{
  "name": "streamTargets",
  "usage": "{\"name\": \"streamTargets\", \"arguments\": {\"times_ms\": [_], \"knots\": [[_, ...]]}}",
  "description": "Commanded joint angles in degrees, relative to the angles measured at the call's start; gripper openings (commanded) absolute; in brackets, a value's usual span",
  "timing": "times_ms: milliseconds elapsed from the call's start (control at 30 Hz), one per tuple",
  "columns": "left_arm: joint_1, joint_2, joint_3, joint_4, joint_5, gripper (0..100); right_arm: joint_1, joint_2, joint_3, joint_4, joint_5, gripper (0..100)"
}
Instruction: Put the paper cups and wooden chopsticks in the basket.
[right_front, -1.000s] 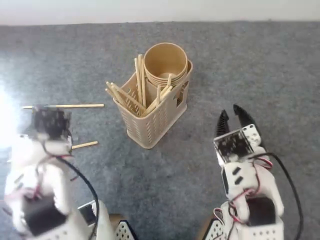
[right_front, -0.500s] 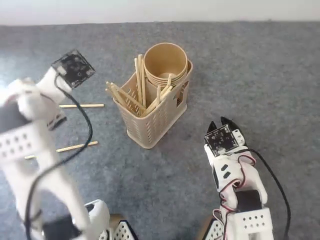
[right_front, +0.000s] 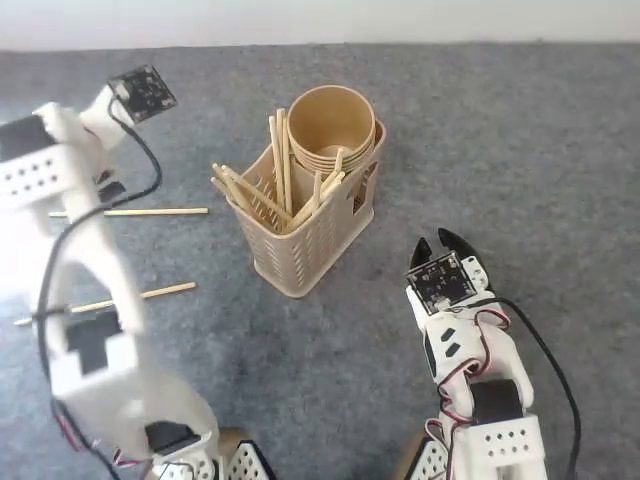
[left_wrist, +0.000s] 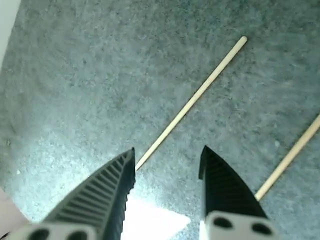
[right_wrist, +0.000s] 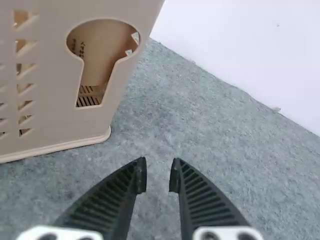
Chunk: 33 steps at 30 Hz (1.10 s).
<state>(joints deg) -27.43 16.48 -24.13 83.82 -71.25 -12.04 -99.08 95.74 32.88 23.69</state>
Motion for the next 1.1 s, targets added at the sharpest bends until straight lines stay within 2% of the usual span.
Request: {"name": "streamTargets", "arguments": {"times_ms": [0, 267, 467, 667, 1067], "knots": [[-0.3, 13.8, -11.3, 1.2, -2.9, 20, -0.2, -0.1, 0.9, -1.3, -0.2, 8.7], [-0.2, 35.9, -33.4, 10.3, -10.9, 20, -0.2, -0.1, 1.0, -1.5, -0.2, 8.7], [0.5, 50.5, -49.4, 11.0, -11.3, 20, -0.2, -0.1, 1.0, -1.5, -0.2, 8.7], [2.5, 59.4, -63.5, 16.7, -13.8, 20, -0.2, -0.1, 1.0, -1.6, -0.2, 8.7], [2.1, 62.1, -65.1, 16.8, -14.1, 20, -0.2, -0.5, 1.0, -1.6, -0.2, 8.7]]}}
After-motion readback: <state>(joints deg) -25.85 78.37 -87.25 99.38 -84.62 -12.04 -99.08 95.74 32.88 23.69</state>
